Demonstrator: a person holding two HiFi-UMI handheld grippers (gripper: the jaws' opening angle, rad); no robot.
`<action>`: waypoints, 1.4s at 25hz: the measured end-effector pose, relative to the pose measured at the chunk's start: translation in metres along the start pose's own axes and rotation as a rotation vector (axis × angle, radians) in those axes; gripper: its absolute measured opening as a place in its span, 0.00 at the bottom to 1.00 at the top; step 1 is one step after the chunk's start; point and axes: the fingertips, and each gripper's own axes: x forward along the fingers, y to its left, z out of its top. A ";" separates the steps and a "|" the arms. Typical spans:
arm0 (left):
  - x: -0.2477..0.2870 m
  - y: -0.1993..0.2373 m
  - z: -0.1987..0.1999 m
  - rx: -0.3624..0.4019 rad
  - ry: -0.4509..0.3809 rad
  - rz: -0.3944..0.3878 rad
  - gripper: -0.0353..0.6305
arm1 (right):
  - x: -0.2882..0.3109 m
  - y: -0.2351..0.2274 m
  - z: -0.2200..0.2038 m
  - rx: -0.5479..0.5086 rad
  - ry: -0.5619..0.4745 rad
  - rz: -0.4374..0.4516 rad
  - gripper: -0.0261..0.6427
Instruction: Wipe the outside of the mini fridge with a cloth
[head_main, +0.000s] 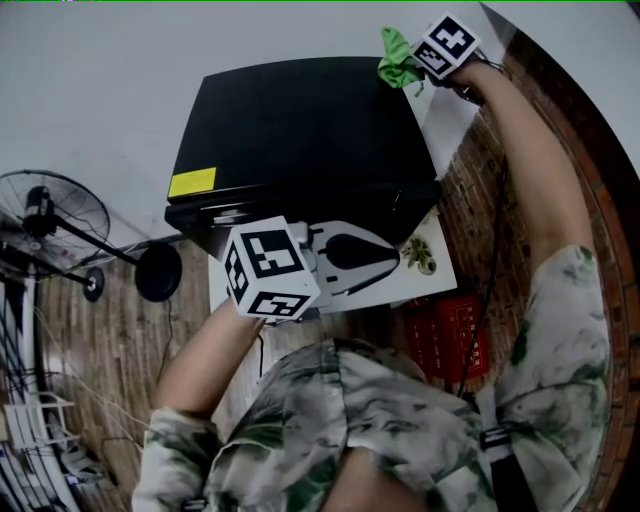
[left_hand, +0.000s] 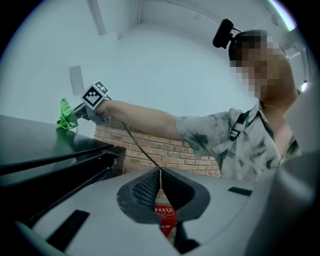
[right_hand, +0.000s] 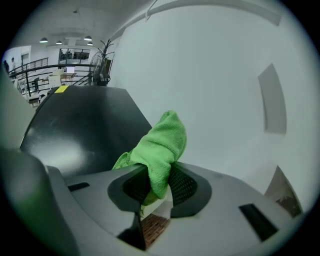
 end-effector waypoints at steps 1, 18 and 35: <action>0.003 0.000 0.001 0.001 -0.002 0.003 0.09 | -0.006 -0.003 -0.002 0.006 -0.018 -0.002 0.20; 0.079 -0.016 -0.002 0.022 -0.015 -0.002 0.09 | -0.018 0.015 -0.072 -0.066 -0.038 0.001 0.20; 0.137 -0.004 -0.002 -0.007 -0.029 0.069 0.10 | 0.044 0.050 -0.085 -0.168 -0.123 0.092 0.20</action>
